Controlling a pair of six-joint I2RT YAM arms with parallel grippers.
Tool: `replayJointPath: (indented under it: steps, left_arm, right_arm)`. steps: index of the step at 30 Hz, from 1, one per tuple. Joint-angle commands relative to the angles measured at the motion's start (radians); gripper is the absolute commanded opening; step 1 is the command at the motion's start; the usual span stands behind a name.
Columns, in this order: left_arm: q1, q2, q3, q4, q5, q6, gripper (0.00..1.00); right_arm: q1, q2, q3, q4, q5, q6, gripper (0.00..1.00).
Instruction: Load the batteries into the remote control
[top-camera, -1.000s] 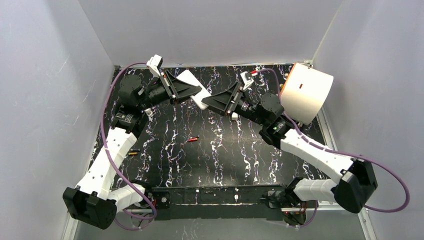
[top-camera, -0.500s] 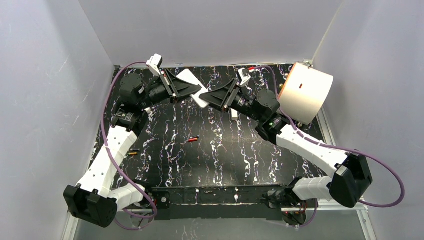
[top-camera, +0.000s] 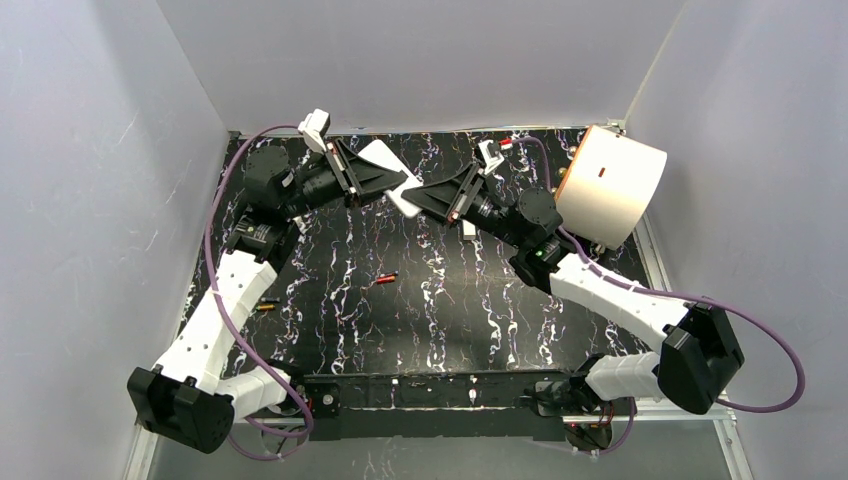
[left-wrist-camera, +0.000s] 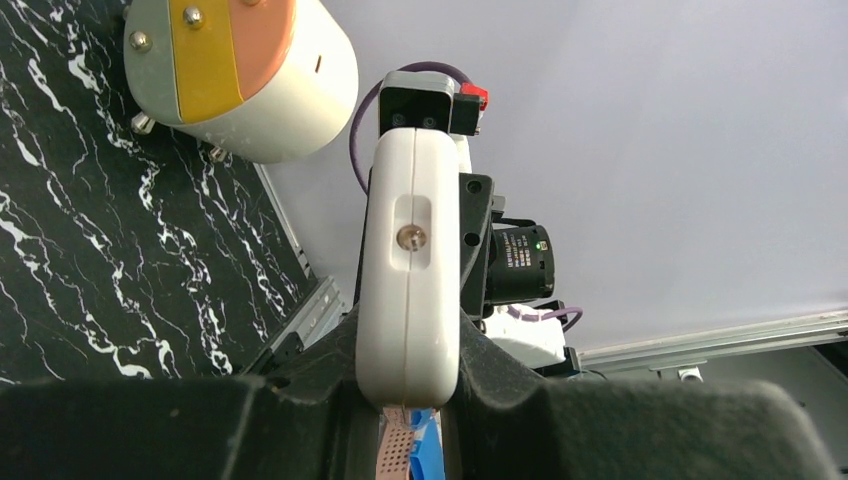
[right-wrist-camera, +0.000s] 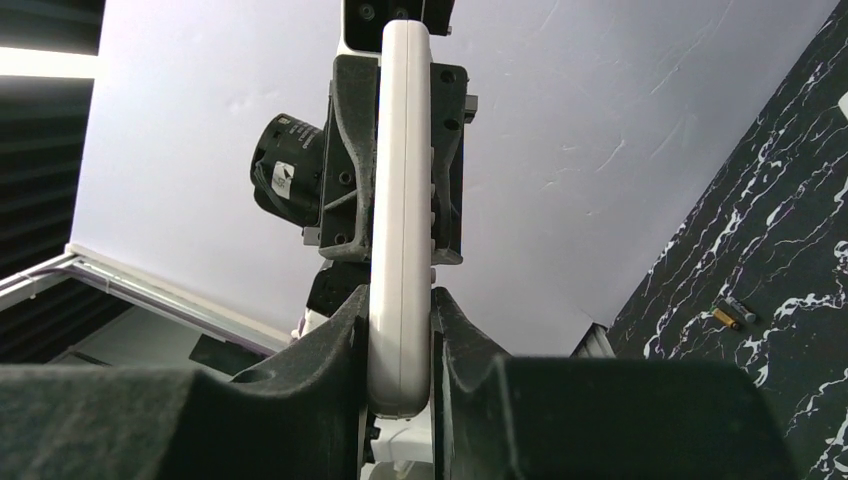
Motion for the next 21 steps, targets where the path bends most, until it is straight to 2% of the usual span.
replayJointPath:
  steps: [1,5,9,15,18,21]
  left_arm:
    - [0.005,-0.036,0.040,0.051,-0.090,-0.037,0.00]
    - [0.005,-0.032,0.028,0.051,-0.111,-0.051,0.00]
    - [0.008,-0.042,0.008,0.051,-0.142,-0.063,0.00]
    - [0.023,-0.074,-0.001,0.052,-0.203,-0.031,0.00]
    - [0.025,-0.096,-0.008,0.052,-0.240,-0.009,0.00]
    - [0.025,-0.075,0.002,0.056,-0.203,-0.015,0.00]
  right_arm:
    - [-0.013,-0.024,-0.092,0.060,-0.058,-0.043,0.24]
    - [-0.022,-0.022,-0.133,0.181,-0.108,-0.051,0.22]
    - [-0.036,-0.011,-0.115,0.226,-0.180,-0.075,0.21]
    - [-0.058,-0.017,-0.095,0.149,-0.248,-0.125,0.21]
    - [-0.071,-0.016,-0.091,0.081,-0.216,-0.100,0.22]
    - [-0.071,0.003,-0.074,0.018,-0.166,-0.060,0.25]
